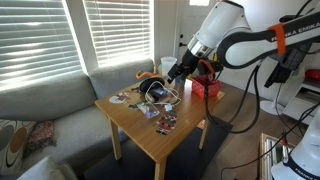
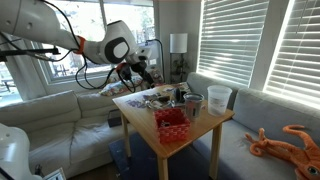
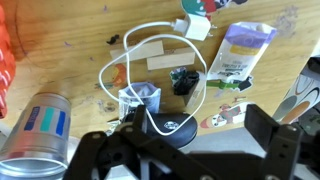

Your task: Pick up the topmost wooden block from the table and place it standing vertically upwards on the table

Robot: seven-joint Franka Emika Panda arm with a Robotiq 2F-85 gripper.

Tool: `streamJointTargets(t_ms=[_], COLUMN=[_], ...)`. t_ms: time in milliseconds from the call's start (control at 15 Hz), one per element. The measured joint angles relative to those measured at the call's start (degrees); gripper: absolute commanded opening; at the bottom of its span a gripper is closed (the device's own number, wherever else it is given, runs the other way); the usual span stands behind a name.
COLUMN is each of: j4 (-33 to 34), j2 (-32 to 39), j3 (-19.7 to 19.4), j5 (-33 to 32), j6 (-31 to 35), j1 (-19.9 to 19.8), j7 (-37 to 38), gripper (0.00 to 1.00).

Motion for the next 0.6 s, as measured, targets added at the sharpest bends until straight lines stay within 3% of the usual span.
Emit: streamJointTargets(t_ms=[400,600], j4=[8.43,11.62], j2=[13.79,18.59], j3=[-1.05,-3.52], j5=[-11.94,-13.35], j6=[4.31,4.32], j1=[0.72,3.41], j7=[14.29,17.18], gripper=[1.00,1.00])
